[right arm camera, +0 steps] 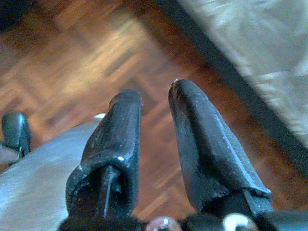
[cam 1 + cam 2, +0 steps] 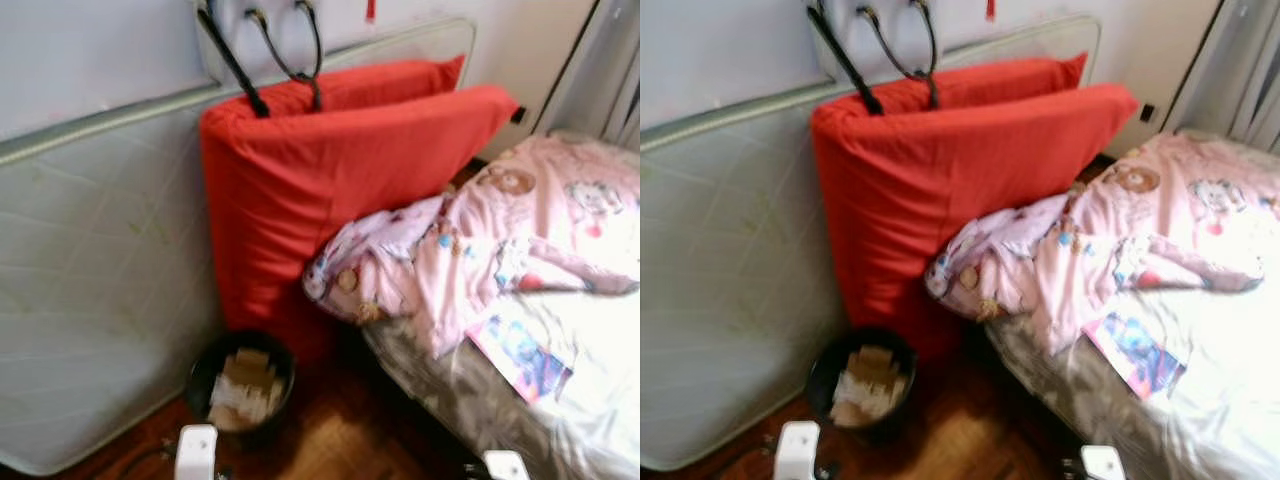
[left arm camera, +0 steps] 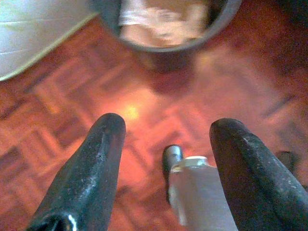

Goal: Clean up the room

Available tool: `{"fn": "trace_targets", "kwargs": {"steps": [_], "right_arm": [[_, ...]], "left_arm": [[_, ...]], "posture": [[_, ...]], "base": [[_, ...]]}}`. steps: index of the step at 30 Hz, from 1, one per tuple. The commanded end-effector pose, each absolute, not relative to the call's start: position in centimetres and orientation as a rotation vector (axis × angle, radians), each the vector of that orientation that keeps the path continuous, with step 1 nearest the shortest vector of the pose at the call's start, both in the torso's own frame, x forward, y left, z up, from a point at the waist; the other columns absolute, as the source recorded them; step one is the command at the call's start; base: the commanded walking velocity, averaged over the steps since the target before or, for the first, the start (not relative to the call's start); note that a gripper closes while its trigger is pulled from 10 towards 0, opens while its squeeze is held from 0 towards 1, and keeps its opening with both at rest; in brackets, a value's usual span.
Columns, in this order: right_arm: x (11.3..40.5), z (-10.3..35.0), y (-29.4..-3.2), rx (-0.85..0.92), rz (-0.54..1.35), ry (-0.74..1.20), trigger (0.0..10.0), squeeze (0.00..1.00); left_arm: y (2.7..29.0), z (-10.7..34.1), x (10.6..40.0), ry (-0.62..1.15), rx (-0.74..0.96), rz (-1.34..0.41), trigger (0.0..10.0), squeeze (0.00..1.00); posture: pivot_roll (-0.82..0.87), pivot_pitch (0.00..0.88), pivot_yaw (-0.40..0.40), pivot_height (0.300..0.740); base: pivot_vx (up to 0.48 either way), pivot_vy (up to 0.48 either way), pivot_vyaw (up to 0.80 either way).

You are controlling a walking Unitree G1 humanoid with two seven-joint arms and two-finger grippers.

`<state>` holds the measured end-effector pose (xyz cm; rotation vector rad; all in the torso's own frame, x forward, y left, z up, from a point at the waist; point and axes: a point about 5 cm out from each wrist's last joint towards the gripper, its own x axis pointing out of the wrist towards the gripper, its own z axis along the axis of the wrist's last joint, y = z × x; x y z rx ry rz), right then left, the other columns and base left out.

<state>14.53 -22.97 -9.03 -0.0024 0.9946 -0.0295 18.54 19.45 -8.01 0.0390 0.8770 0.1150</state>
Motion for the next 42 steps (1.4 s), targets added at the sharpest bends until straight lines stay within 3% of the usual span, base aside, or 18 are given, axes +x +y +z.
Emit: {"fn": "trace_targets", "kwargs": {"steps": [1, 42], "right_arm": [[16.6, -8.87, -20.59, 0.242, -0.178, 0.957, 10.0, 0.0], [16.49, -8.93, -20.54, 0.22, -0.157, 0.967, 10.0, 0.0]], "left_arm": [[24.47, -3.57, 24.63, 0.828, -0.034, 0.187, 10.0, 0.0], [24.52, -3.63, 24.52, 0.83, -0.024, 0.187, 10.0, 0.0]], "posture": [[0.03, 0.0, -0.071, 0.74], [0.03, 0.0, -0.068, 0.74]], "base": [[0.0, 0.0, 0.0], [0.0, 0.0, 0.0]]}}
